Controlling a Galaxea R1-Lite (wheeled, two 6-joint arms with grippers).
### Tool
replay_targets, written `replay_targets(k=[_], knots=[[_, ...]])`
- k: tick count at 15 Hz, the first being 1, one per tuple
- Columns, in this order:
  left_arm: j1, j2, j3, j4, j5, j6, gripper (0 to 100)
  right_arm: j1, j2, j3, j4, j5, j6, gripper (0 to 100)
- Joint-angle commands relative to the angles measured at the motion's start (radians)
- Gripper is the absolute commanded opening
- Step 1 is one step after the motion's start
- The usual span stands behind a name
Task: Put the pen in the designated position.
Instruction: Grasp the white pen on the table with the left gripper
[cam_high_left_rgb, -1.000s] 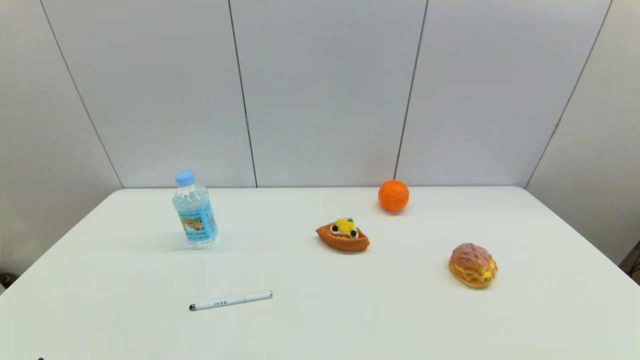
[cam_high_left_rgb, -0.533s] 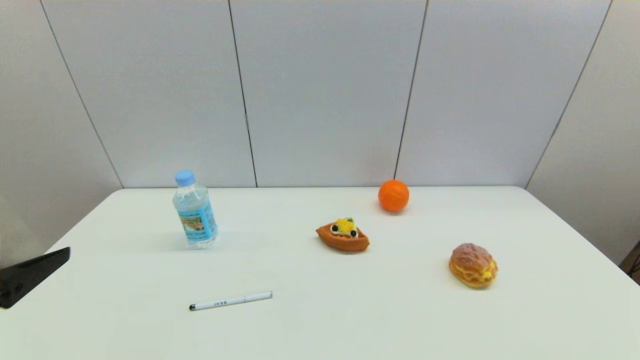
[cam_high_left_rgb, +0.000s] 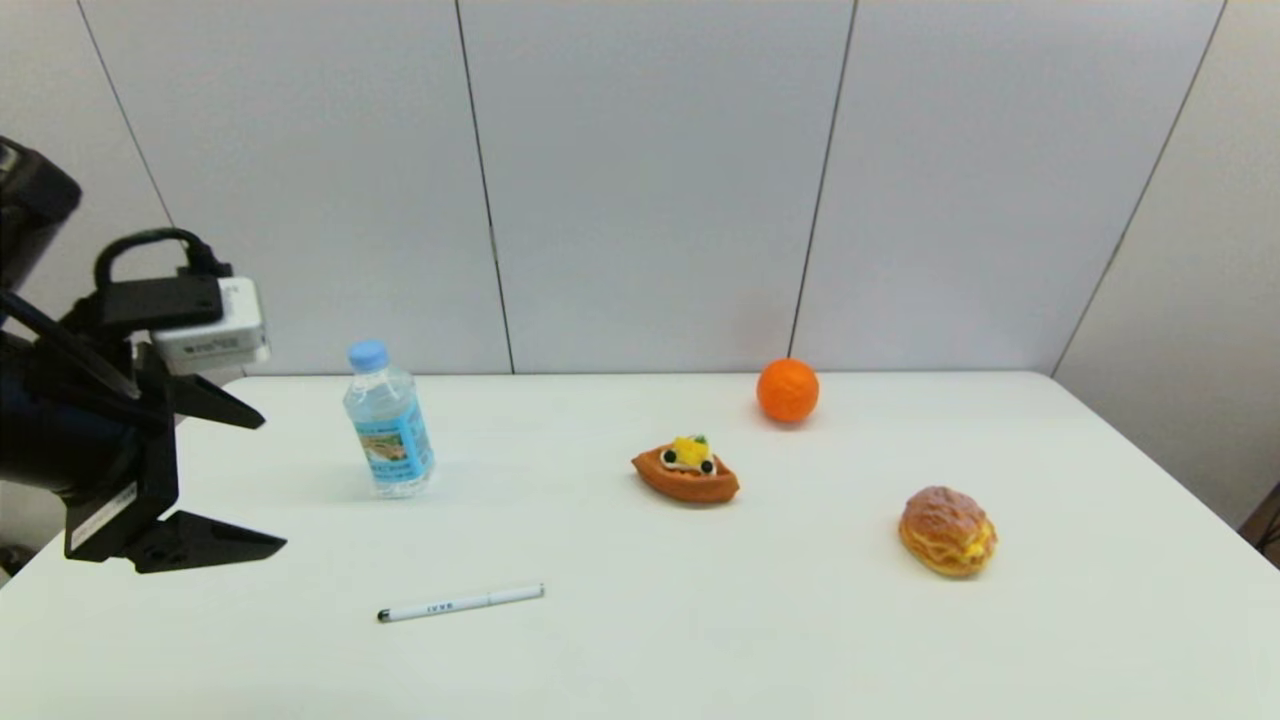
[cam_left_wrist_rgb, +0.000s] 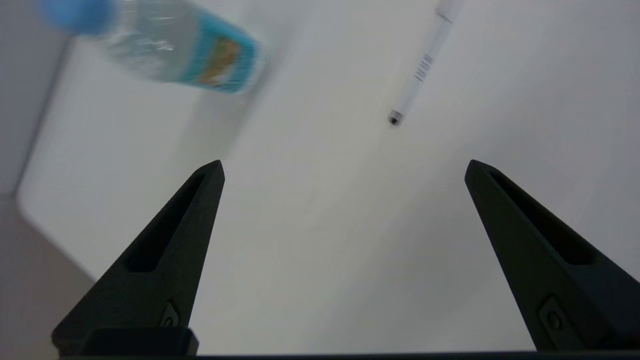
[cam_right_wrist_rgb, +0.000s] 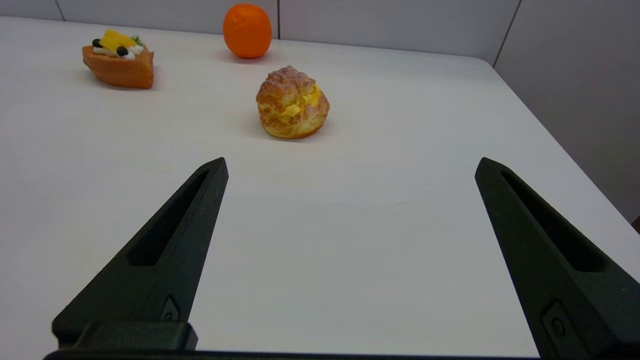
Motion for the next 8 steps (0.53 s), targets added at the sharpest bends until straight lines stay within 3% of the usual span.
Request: replay_targets(k=[1, 8], knots=[[-0.1, 0.175, -0.039, 0.091, -0.009, 0.166, 100, 0.001, 0.001, 0.0, 0.001, 0.001, -0.001, 100], [-0.24, 0.338, -0.059, 0.079, 0.006, 0.212, 100, 0.001, 0.0, 0.0, 0.0, 0.001, -0.001, 100]])
